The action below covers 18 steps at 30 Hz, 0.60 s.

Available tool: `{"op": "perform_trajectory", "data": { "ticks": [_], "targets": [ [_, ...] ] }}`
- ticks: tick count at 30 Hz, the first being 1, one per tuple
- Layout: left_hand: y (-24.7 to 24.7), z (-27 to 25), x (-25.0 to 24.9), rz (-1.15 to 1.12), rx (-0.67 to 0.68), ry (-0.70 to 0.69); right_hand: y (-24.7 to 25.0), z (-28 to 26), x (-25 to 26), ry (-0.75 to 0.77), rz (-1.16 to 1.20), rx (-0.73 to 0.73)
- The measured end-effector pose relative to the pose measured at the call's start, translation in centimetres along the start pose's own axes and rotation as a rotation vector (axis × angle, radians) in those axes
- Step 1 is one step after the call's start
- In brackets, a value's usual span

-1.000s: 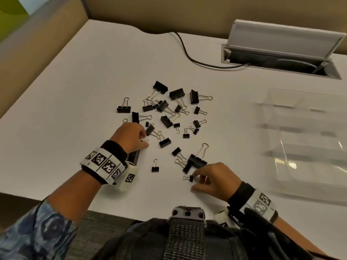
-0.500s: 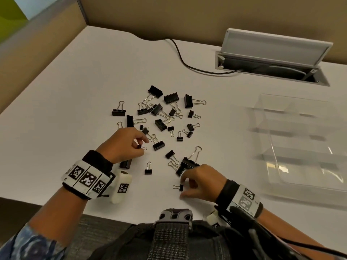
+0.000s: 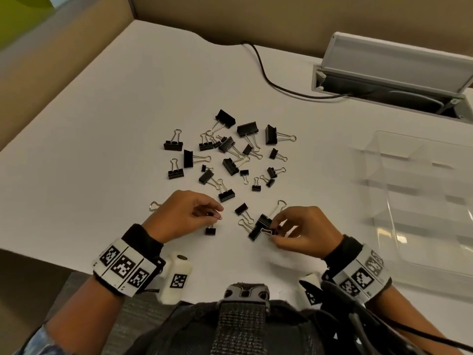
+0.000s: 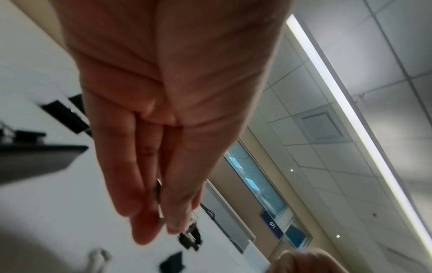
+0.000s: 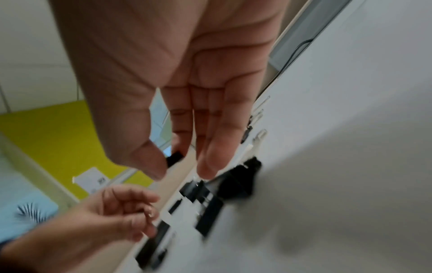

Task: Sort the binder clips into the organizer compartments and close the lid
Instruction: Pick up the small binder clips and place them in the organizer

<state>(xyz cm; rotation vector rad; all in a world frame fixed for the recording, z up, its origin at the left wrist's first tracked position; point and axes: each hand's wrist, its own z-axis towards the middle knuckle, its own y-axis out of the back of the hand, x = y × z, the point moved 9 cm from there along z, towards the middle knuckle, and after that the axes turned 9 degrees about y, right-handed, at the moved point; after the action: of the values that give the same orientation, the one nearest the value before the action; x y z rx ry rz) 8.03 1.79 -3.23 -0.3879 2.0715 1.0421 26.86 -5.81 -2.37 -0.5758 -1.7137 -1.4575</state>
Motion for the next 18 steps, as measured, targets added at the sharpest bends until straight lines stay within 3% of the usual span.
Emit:
{"op": "perform_trajectory", "data": {
  "ticks": [4, 8, 14, 18],
  "targets": [
    [-1.5, 0.2, -1.8, -0.148, 0.066, -0.029, 0.3, 1.3, 1.2, 0.041, 0.195, -0.084],
    [-2.7, 1.2, -3.3, -0.237, 0.085, -0.018, -0.7, 2.5, 2.5, 0.105, 0.193, -0.093],
    [-3.1, 1.9, -3.6, -0.375, 0.133, -0.004, 0.2, 2.2, 1.0, 0.041, 0.407, -0.211],
    [-4.2, 2.1, -4.3, -0.454, 0.245, -0.021, 0.8, 2.1, 0.6, 0.026, 0.471, -0.230]
  ]
}}
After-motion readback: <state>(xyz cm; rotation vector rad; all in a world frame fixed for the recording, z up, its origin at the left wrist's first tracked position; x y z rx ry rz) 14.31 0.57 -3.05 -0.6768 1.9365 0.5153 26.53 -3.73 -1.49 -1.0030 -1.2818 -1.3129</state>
